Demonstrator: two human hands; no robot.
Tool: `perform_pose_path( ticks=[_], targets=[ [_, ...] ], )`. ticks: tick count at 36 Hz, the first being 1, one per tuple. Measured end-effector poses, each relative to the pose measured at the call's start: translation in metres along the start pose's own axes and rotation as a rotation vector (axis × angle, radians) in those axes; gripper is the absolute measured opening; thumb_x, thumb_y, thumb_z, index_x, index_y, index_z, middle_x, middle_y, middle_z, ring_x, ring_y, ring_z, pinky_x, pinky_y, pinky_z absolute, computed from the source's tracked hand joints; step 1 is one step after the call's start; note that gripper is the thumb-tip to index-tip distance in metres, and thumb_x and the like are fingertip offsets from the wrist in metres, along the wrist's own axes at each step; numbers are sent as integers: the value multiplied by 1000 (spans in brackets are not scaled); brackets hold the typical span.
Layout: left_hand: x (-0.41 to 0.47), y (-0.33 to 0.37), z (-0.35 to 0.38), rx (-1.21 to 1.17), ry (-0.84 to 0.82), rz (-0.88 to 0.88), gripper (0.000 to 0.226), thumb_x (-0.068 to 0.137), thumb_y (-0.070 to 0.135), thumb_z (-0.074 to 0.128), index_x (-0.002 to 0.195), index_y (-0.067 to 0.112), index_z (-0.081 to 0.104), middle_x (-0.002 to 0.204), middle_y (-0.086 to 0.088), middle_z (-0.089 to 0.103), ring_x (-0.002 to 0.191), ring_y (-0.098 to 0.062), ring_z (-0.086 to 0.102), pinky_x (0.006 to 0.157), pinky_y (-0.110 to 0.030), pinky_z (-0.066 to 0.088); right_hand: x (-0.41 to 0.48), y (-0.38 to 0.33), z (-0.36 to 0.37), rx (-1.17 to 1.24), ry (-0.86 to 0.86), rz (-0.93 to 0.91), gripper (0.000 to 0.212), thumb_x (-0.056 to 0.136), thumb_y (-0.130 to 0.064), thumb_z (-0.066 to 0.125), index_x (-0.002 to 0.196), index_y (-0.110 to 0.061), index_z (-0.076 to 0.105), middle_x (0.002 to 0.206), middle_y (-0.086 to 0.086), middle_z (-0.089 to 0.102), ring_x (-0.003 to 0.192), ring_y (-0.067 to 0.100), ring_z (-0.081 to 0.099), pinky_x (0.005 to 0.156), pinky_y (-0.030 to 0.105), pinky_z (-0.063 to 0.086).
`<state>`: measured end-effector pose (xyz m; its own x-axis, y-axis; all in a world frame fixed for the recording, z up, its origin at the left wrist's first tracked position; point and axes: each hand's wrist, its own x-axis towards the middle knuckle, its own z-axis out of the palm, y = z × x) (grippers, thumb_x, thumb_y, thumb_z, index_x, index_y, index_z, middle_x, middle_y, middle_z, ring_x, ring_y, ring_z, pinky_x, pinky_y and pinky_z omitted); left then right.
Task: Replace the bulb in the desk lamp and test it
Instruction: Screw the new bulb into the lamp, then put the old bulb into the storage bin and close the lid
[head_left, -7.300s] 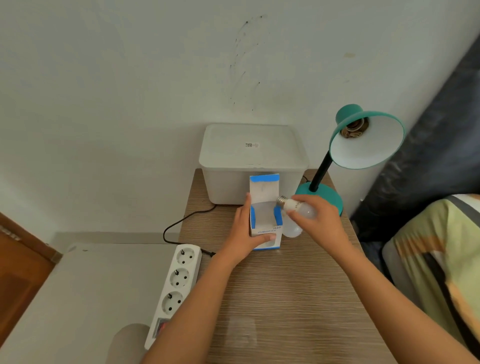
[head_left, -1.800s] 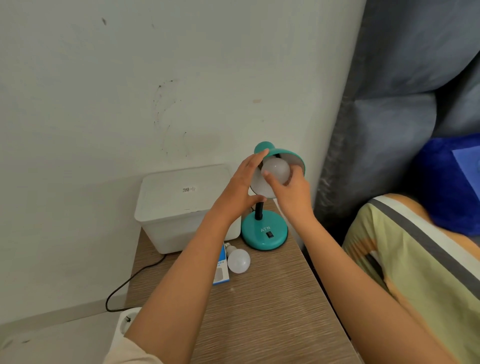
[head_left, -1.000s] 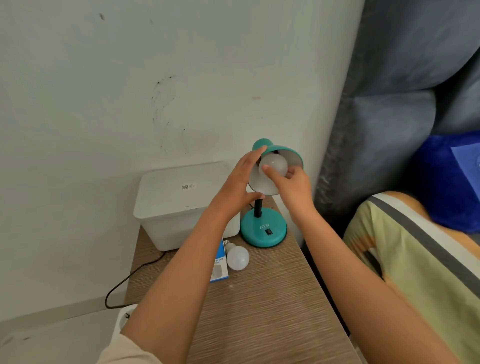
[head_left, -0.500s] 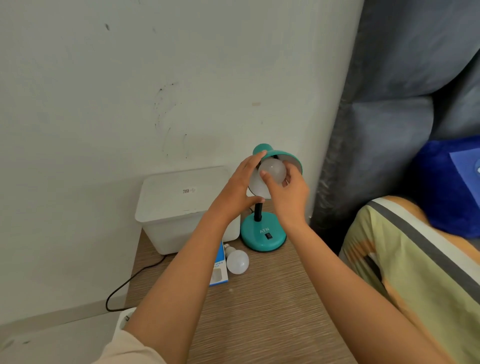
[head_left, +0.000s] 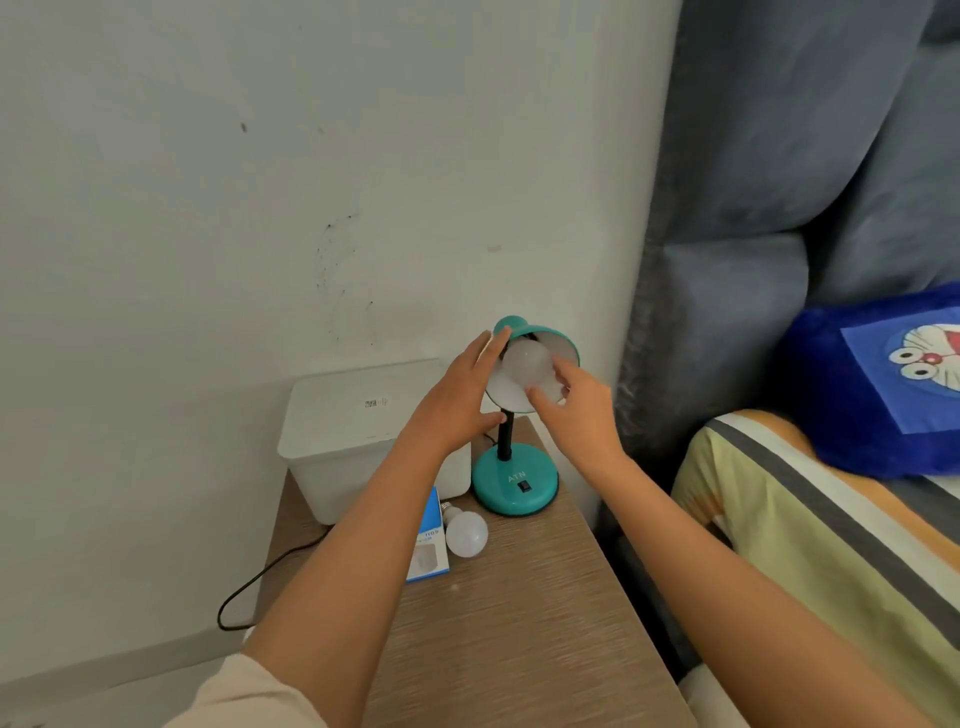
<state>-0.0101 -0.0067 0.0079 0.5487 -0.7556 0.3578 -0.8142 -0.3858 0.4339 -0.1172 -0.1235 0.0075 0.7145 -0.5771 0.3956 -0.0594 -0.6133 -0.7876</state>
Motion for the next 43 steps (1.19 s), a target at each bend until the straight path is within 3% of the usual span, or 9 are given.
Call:
perform_pose_path(
  ticks=[4, 9, 12, 18, 24, 29, 33, 36, 43],
  targets=[
    [-23, -3, -10, 111, 7, -68, 85, 86, 30, 65, 150, 24, 9, 158, -3, 11, 145, -17, 12, 112, -34, 23, -27, 5, 0, -91, -92, -31, 50, 90, -24, 56, 136, -8, 44, 138, 10, 51, 125, 20, 48, 91, 12, 28],
    [-65, -31, -18, 163, -12, -214, 73, 91, 42, 54, 149, 18, 17, 156, -6, 18, 144, -20, 16, 113, -34, 21, -63, 15, 18, -201, -247, -91, 48, 92, -26, 51, 137, -11, 43, 139, 7, 51, 127, 19, 47, 103, 25, 34],
    [-88, -55, -23, 154, -7, -344, 72, 92, 46, 50, 149, 16, 17, 156, -6, 19, 143, -21, 16, 115, -36, 19, -71, 23, 41, -265, -359, -58, 55, 94, -33, 46, 143, -13, 32, 149, 6, 38, 136, 20, 36, 111, 33, 31],
    [-118, -101, -41, 74, 83, -587, 83, 90, 53, 47, 149, 10, 8, 158, -9, 8, 146, -21, 5, 118, -37, 13, -53, 23, 83, -343, -484, -23, 78, 94, -47, 38, 148, -7, -1, 159, 8, 0, 147, 19, -1, 117, 30, 6],
    [-123, -143, -51, -86, 123, -722, 107, 70, 74, 55, 147, 12, 13, 154, -9, 17, 142, -23, 17, 116, -44, 22, -12, 27, 118, -333, -432, -21, 88, 90, -55, 37, 147, -4, -7, 159, 11, -5, 147, 21, -3, 116, 29, 3],
    [-116, -163, -41, -307, 190, -727, 104, 76, 54, 67, 150, 17, 3, 155, -1, 15, 142, -16, 16, 114, -31, 17, 15, 31, 136, -179, -474, 54, 92, 87, -58, 42, 148, -9, -5, 159, 9, 0, 147, 21, 2, 118, 35, 8],
    [-114, -181, -32, -404, 278, -743, 113, 62, 65, 73, 148, 23, 15, 151, 3, 28, 136, -13, 30, 114, -36, 28, 24, 34, 145, 2, -484, 112, 94, 83, -55, 53, 149, -14, 1, 159, 6, 10, 146, 19, 11, 117, 33, 13],
    [-114, -188, -26, -449, 379, -735, 104, 65, 44, 80, 147, 21, 20, 146, 7, 32, 130, -8, 34, 108, -28, 31, 26, 37, 149, 52, -426, 133, 92, 81, -51, 60, 149, -16, 9, 157, 5, 16, 144, 18, 16, 113, 29, 15],
    [-111, -183, -21, -473, 526, -693, 81, 68, 25, 81, 133, 33, 34, 107, 33, 41, 104, 3, 44, 81, -8, 36, 24, 37, 152, 172, -323, 146, 89, 76, -44, 67, 147, -16, 21, 154, 4, 28, 141, 19, 25, 116, 35, 23]
  ],
)
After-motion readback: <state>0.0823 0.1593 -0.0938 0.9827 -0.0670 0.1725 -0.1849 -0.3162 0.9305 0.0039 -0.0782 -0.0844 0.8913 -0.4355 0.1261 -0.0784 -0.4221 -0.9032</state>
